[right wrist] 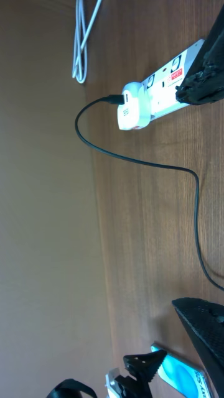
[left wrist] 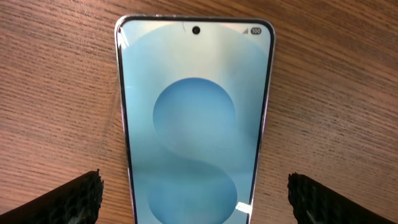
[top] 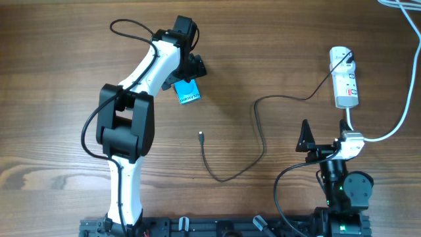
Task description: Plug charger to phone and switch on socket
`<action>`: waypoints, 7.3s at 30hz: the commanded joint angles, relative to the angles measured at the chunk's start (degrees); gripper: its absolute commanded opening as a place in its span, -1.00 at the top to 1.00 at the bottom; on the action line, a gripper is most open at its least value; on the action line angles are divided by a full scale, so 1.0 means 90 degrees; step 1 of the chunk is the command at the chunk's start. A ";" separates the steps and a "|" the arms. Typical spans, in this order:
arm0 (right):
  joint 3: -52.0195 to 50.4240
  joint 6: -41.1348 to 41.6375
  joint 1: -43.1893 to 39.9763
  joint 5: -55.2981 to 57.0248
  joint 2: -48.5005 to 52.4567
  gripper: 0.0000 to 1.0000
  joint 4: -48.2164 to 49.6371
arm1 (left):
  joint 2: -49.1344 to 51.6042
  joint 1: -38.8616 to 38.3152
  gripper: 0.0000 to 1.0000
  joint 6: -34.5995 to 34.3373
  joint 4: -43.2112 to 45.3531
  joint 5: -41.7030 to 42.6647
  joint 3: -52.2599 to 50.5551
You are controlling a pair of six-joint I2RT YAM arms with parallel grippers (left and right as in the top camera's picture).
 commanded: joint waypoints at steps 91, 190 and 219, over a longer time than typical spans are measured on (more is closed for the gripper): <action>-0.0005 0.3038 0.0012 -0.0277 -0.0010 -0.99 0.0066 | -0.0403 0.1520 -0.43 -0.0522 -0.1367 1.0314 -0.0068; 1.1220 0.4447 0.4682 0.1382 1.0856 -0.67 -0.6227 | -0.0401 0.1037 -0.42 -0.1333 -0.1251 0.8723 -0.0068; 1.1220 0.4575 0.4704 0.1625 1.1463 0.54 -0.6108 | -0.0401 0.1032 -0.43 -0.1328 -0.1246 0.8692 -0.0068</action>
